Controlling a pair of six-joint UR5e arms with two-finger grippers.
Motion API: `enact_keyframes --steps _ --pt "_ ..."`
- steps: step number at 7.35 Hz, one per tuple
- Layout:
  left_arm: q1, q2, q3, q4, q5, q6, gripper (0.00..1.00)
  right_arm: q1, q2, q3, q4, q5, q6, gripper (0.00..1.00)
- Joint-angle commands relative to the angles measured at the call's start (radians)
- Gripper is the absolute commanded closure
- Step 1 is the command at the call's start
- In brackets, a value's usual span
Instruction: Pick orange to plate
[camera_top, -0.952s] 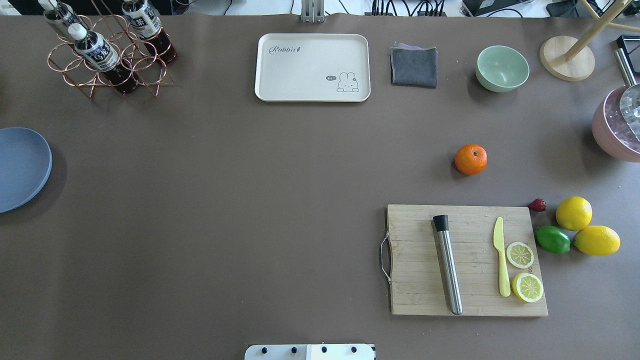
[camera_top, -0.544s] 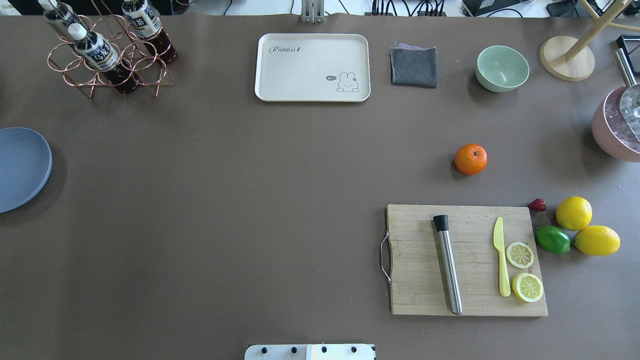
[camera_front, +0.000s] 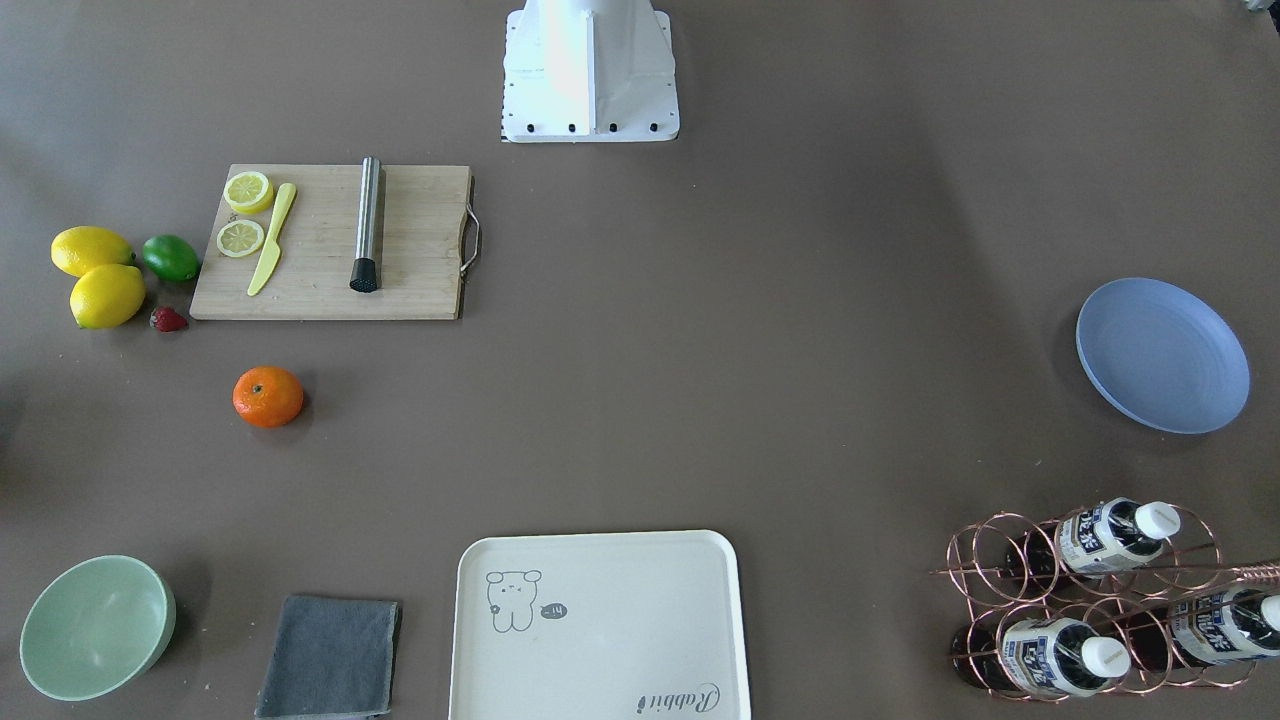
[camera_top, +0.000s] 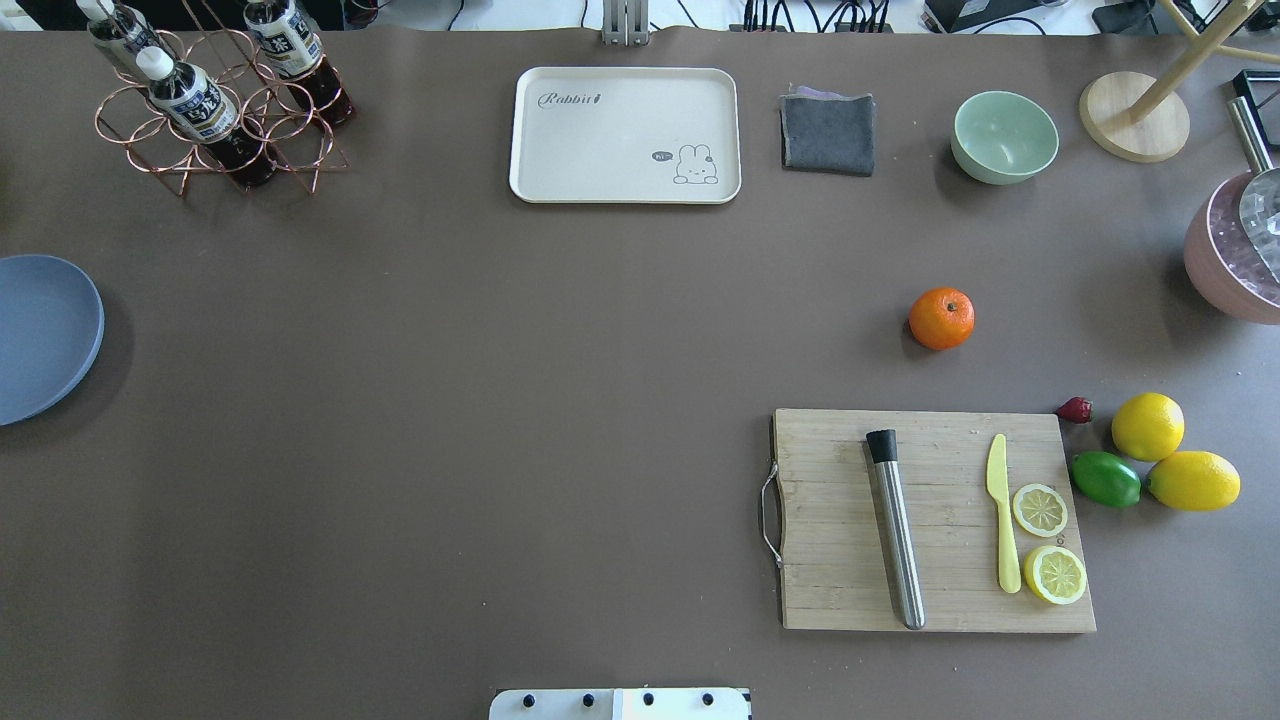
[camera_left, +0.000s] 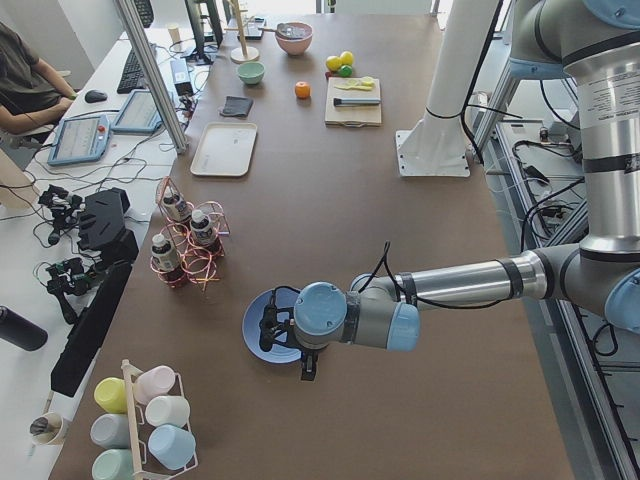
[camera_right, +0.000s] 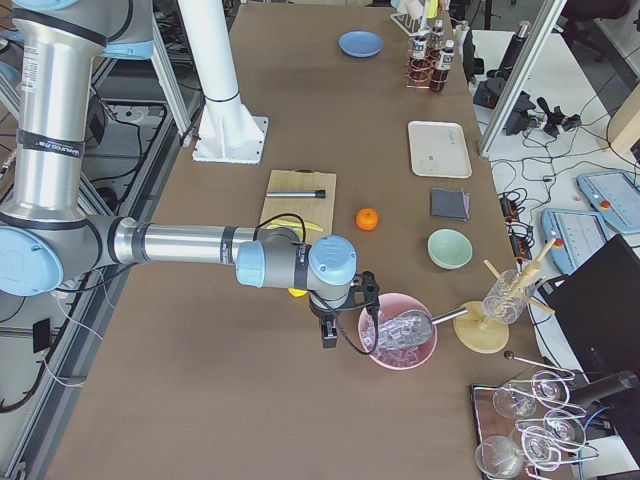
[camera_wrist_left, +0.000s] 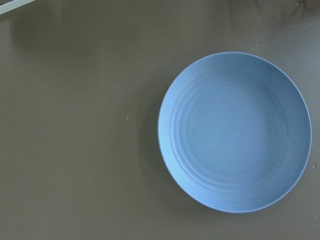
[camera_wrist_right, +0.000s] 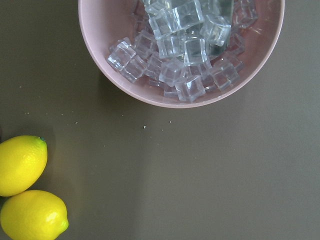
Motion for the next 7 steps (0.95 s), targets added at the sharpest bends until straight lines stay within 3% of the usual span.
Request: enact_keyframes --steps 1,3,4,6,7 --pt "-0.002 0.004 -0.016 -0.007 -0.002 0.000 0.02 -0.055 0.005 0.011 0.003 0.081 -0.004 0.00" --pt "-0.005 0.013 -0.048 0.000 -0.077 -0.032 0.02 -0.194 0.013 0.020 0.173 0.129 0.114 0.00" --pt "-0.001 0.015 -0.051 -0.015 -0.074 -0.078 0.02 -0.251 0.065 0.018 0.250 0.118 0.307 0.00" --pt "0.077 -0.010 -0.027 -0.039 -0.018 -0.083 0.02 -0.331 0.123 0.018 0.307 0.073 0.480 0.00" --pt "0.079 -0.128 0.092 -0.050 -0.011 -0.083 0.02 -0.339 0.145 0.018 0.307 0.072 0.502 0.00"
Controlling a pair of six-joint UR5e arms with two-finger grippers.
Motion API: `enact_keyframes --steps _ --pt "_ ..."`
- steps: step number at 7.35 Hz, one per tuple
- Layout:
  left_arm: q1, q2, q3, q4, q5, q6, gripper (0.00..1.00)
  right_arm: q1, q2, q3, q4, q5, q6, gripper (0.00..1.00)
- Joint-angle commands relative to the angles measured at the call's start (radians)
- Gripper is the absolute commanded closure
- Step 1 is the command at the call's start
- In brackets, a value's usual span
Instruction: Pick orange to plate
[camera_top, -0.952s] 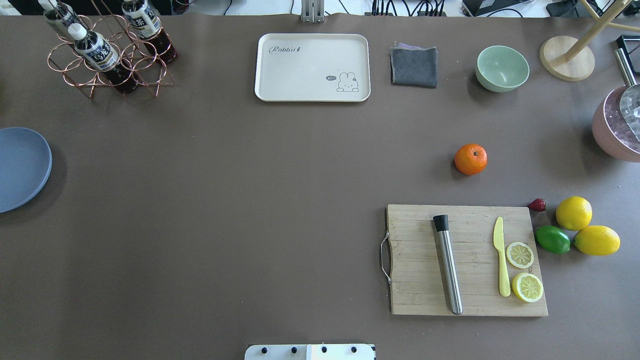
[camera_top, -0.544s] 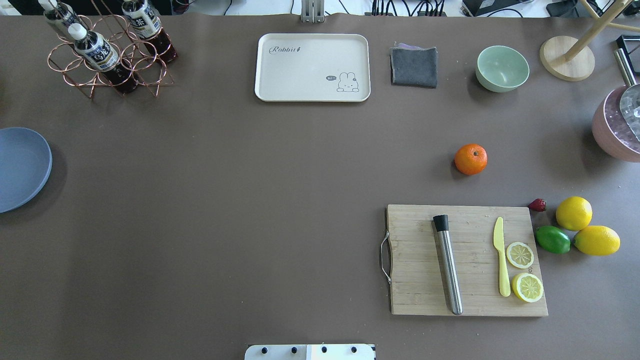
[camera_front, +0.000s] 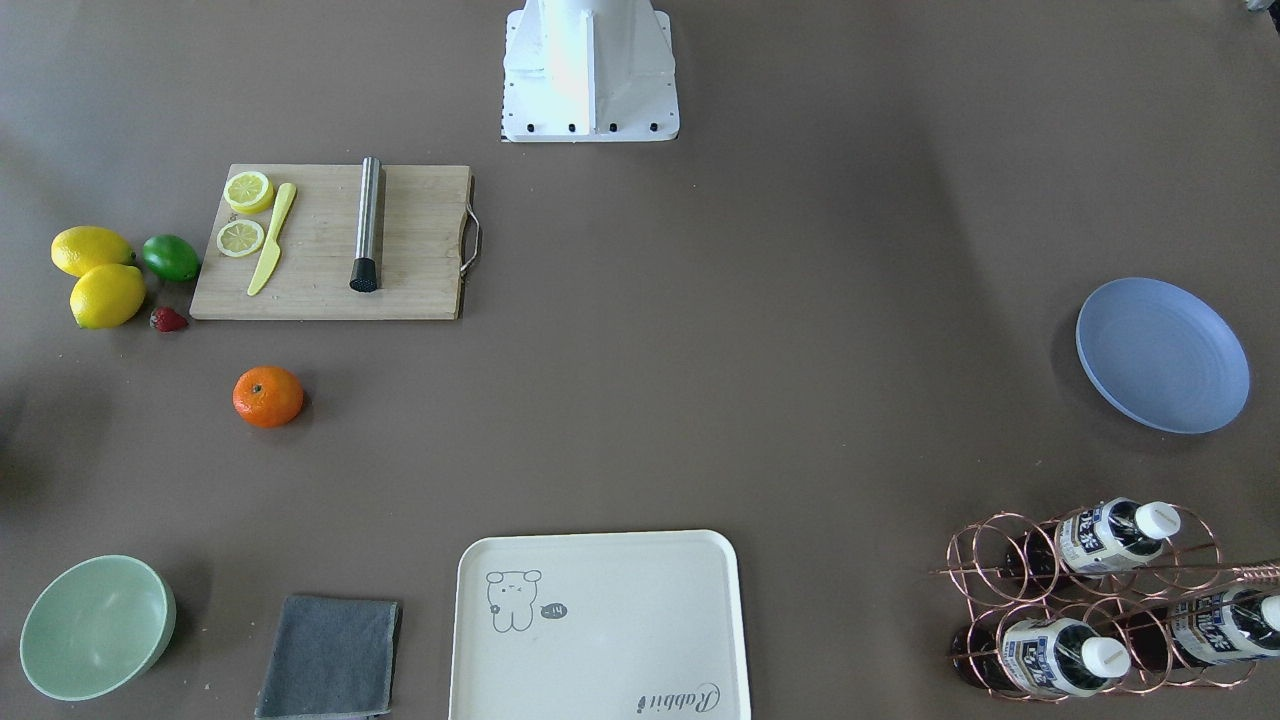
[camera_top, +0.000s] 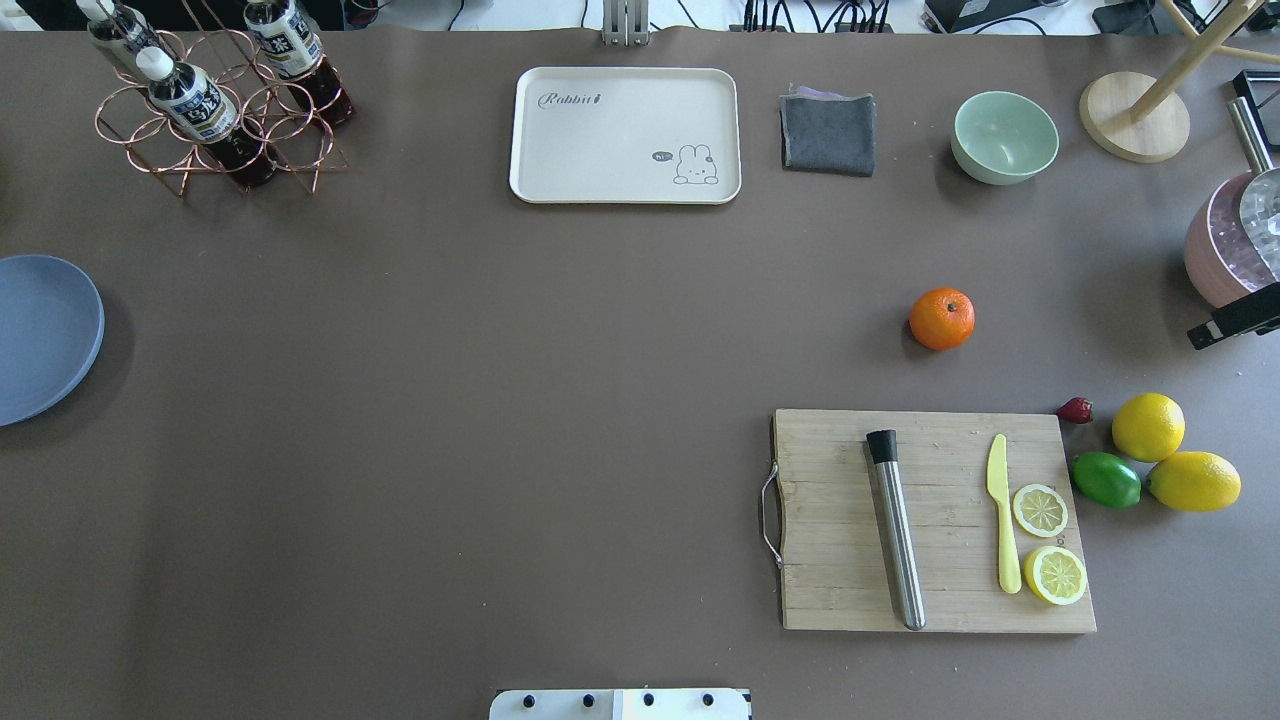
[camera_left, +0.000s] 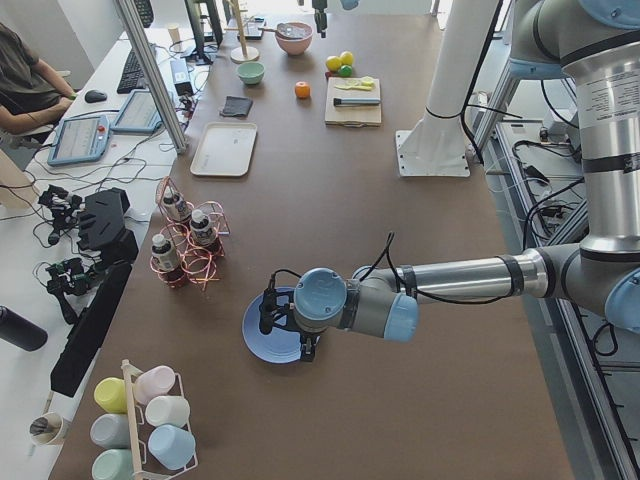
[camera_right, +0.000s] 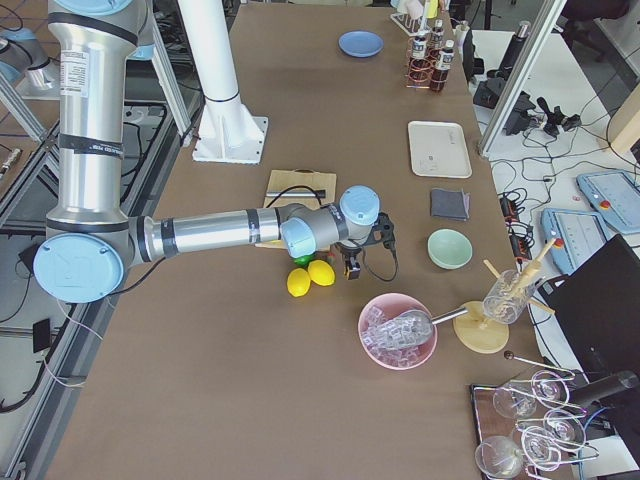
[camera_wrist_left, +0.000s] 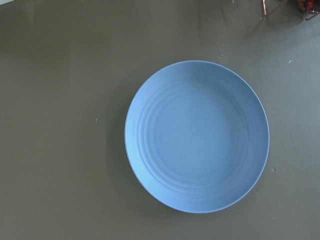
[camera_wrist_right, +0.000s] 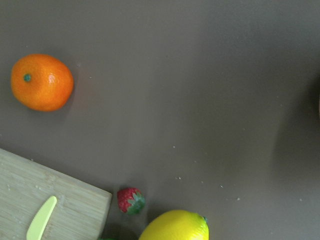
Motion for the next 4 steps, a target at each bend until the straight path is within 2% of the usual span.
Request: enact_keyframes --steps 1,2,3,4 --pt "0.032 -0.215 0.255 -0.059 0.022 -0.001 0.03 -0.034 0.035 0.008 0.014 -0.008 0.074 0.00" --pt "0.083 -0.270 0.353 -0.130 0.092 -0.004 0.03 -0.055 0.059 0.010 0.020 -0.010 0.153 0.00" --pt "0.145 -0.278 0.361 -0.152 0.149 -0.019 0.03 -0.074 0.066 0.016 0.034 -0.022 0.189 0.00" --pt "0.168 -0.279 0.370 -0.161 0.151 -0.030 0.03 -0.088 0.069 0.016 0.034 -0.033 0.192 0.00"
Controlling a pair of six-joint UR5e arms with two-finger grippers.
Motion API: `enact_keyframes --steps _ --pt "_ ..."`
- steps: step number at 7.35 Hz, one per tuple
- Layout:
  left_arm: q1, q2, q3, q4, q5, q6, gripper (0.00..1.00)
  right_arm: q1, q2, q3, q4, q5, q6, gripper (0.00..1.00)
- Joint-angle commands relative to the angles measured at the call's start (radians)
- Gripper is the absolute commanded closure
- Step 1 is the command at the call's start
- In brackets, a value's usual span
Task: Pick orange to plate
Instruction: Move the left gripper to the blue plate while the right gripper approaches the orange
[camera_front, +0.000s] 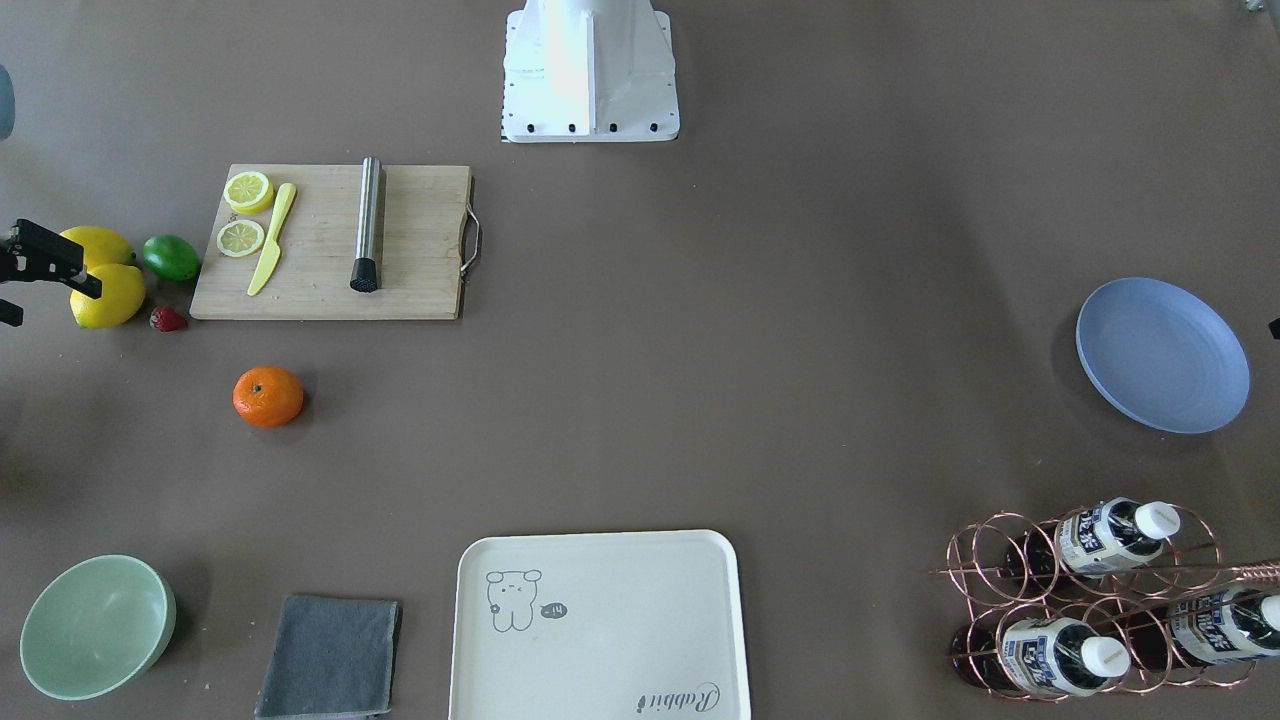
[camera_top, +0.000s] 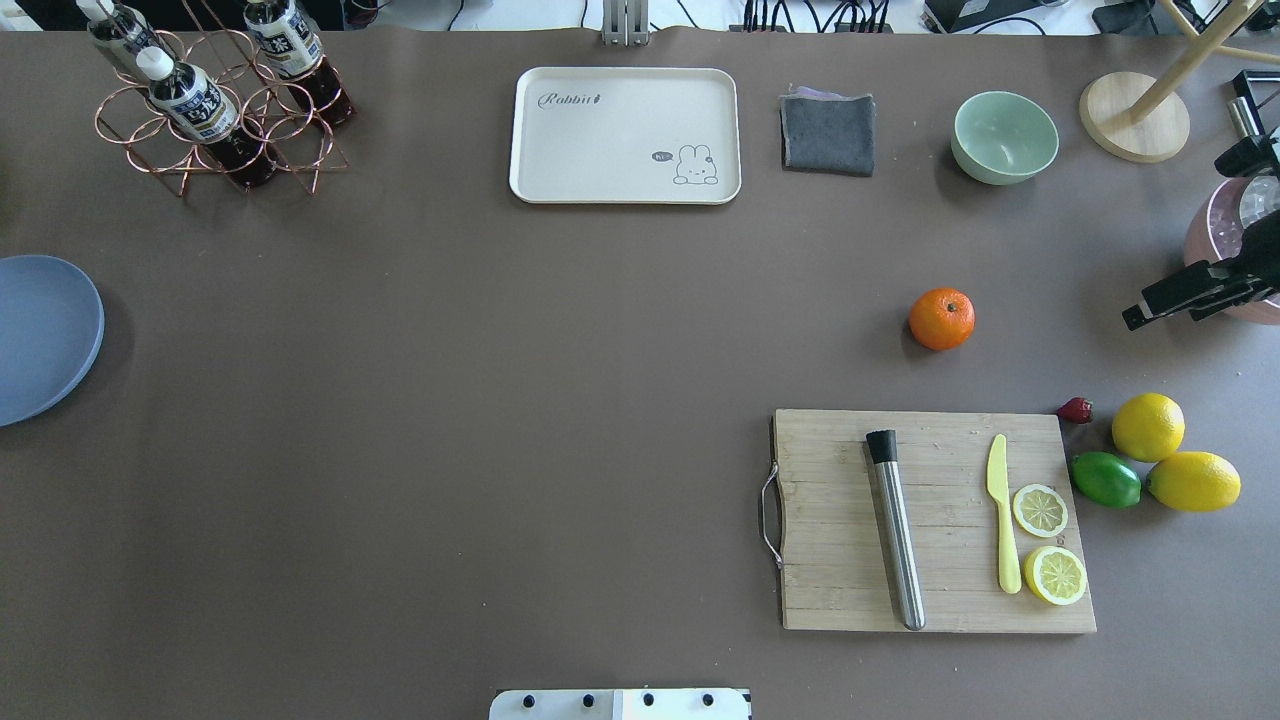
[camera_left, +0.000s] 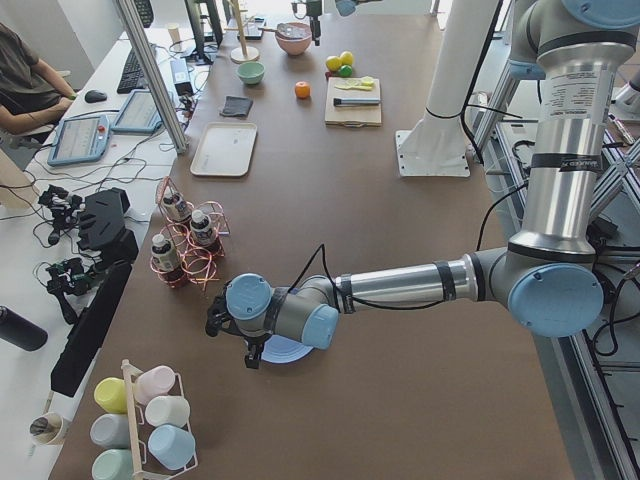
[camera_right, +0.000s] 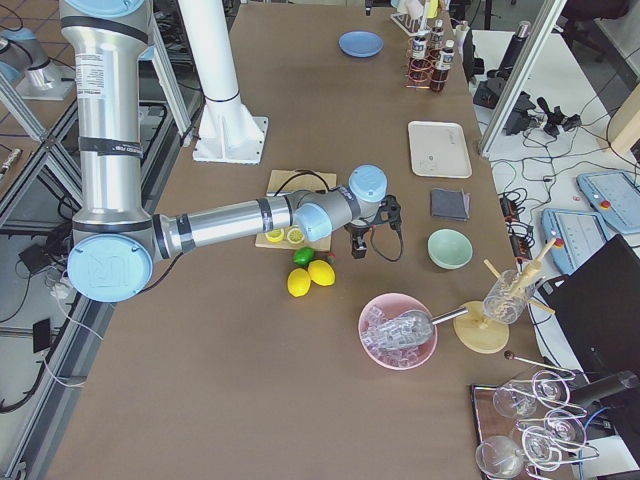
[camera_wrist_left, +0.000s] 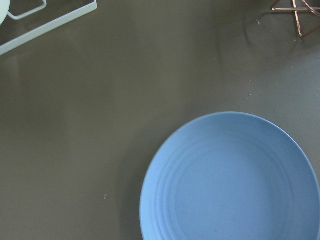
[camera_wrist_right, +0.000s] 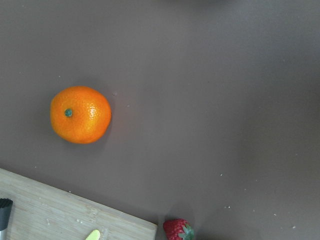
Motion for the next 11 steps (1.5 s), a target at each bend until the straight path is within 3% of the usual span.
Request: enact_keyframes --steps 1,2,5,8,9,10,11 --pt "0.059 -0.017 0.088 -0.118 0.029 -0.017 0.03 -0.034 0.016 0.003 0.006 -0.044 0.026 0.00" --pt "0.074 -0.023 0.132 -0.170 0.041 -0.018 0.03 -0.046 0.025 0.000 0.006 -0.049 0.035 0.01" --pt "0.089 -0.026 0.148 -0.172 0.041 -0.017 0.12 -0.107 0.059 -0.005 0.006 -0.106 0.095 0.01" --pt "0.128 -0.060 0.214 -0.172 0.043 -0.017 0.14 -0.109 0.062 -0.007 0.006 -0.107 0.096 0.01" --pt "0.134 -0.065 0.220 -0.171 0.043 -0.018 0.22 -0.109 0.060 -0.005 0.006 -0.107 0.096 0.01" --pt "0.137 -0.065 0.223 -0.169 0.043 -0.020 0.33 -0.109 0.060 -0.005 0.006 -0.107 0.096 0.01" --pt "0.137 -0.066 0.219 -0.169 0.041 -0.045 0.99 -0.109 0.060 -0.005 0.006 -0.107 0.096 0.01"
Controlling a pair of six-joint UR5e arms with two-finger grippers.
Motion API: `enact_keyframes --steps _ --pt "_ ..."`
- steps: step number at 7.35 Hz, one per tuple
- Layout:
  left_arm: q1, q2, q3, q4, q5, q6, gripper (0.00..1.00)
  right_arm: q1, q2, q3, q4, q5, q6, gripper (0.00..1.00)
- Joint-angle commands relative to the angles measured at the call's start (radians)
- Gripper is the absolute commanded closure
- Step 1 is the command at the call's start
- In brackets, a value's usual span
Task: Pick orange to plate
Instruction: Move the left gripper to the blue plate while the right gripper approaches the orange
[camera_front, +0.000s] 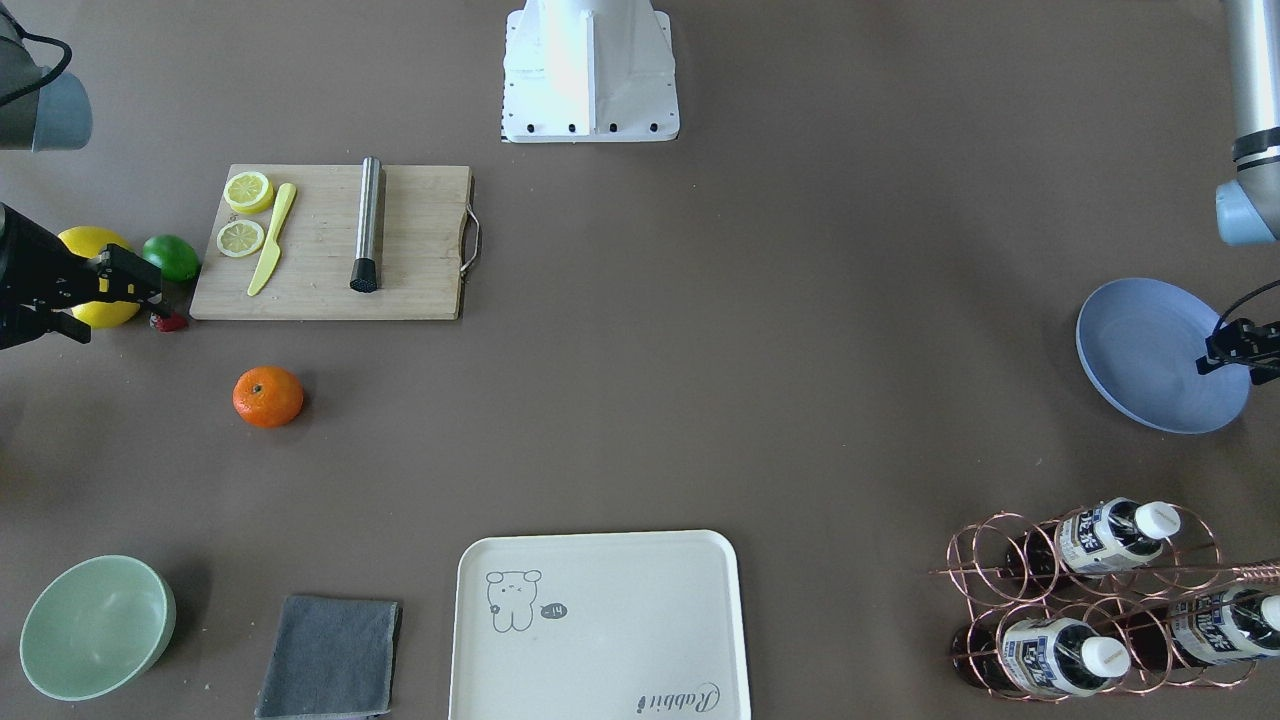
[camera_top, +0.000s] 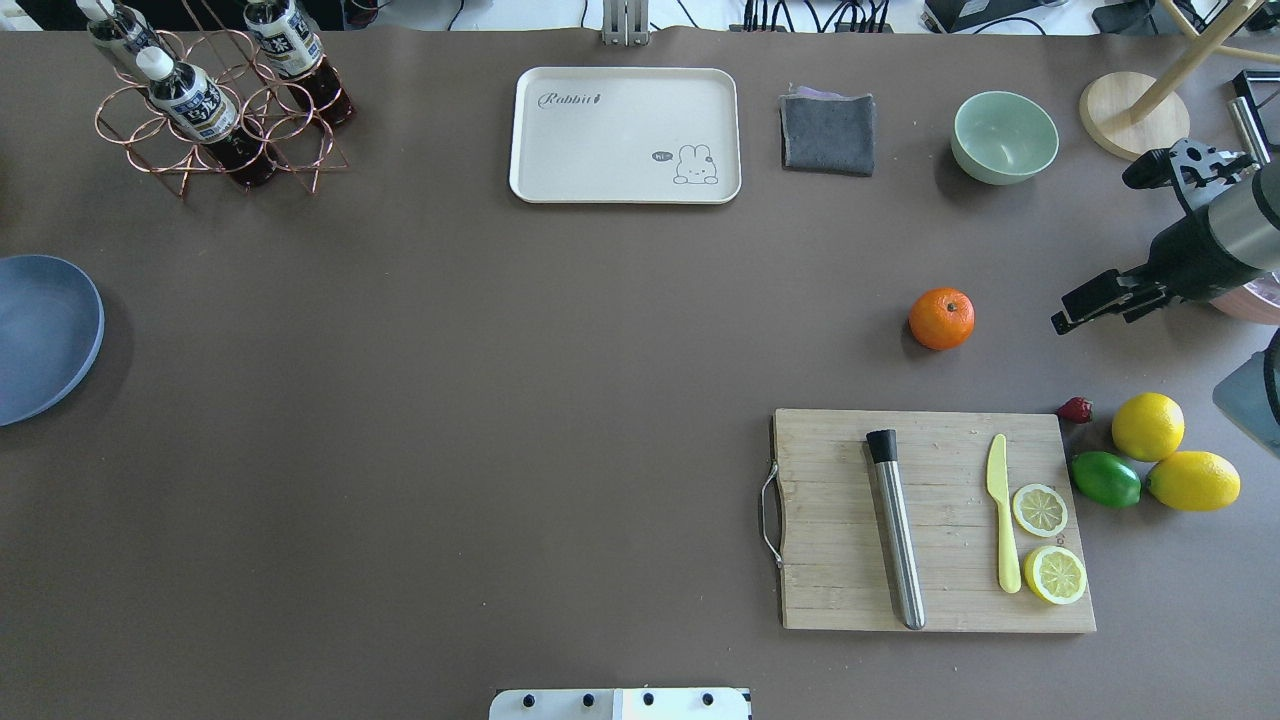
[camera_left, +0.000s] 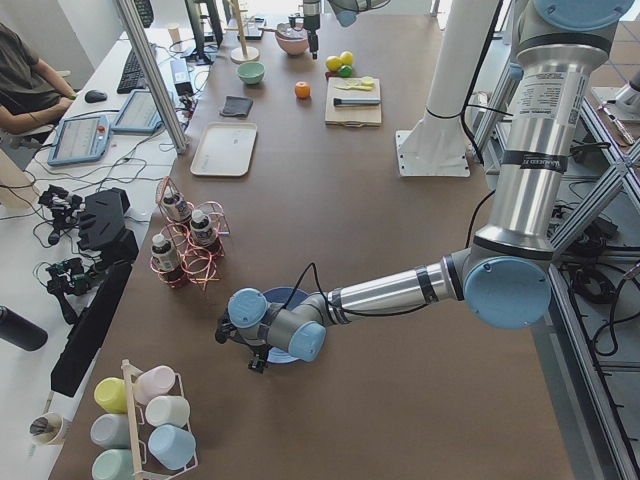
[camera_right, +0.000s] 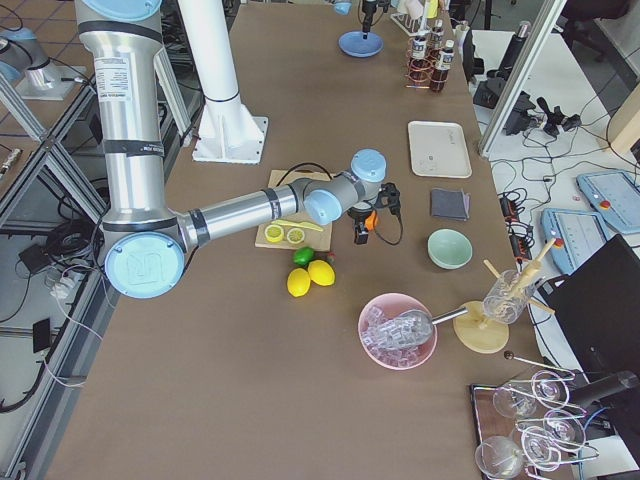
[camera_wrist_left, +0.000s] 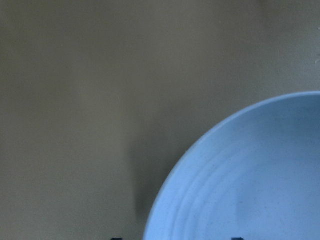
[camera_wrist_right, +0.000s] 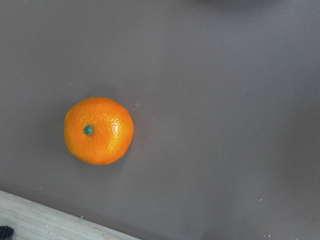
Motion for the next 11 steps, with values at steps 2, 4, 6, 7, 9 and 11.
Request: enact_keyframes --steps 2,4,6,7,9,11 --pt "0.001 -0.004 -0.011 0.004 -0.029 -0.027 1.00 -0.002 0.001 0.008 0.000 0.001 0.029 0.01" --pt "-0.008 -0.003 -0.057 0.005 -0.114 -0.059 1.00 -0.008 0.010 0.008 0.000 0.001 0.043 0.01" --pt "0.003 -0.004 -0.233 0.002 -0.203 -0.355 1.00 -0.008 0.012 0.005 0.000 -0.002 0.043 0.01" --pt "0.088 -0.001 -0.360 -0.014 -0.196 -0.574 1.00 -0.012 0.015 0.006 0.000 -0.009 0.043 0.01" --pt "0.249 -0.021 -0.529 -0.018 -0.143 -0.847 1.00 -0.037 0.059 -0.016 -0.003 -0.035 0.045 0.01" --pt "0.433 -0.111 -0.579 -0.018 0.021 -1.054 1.00 -0.075 0.131 -0.062 -0.008 -0.080 0.046 0.02"
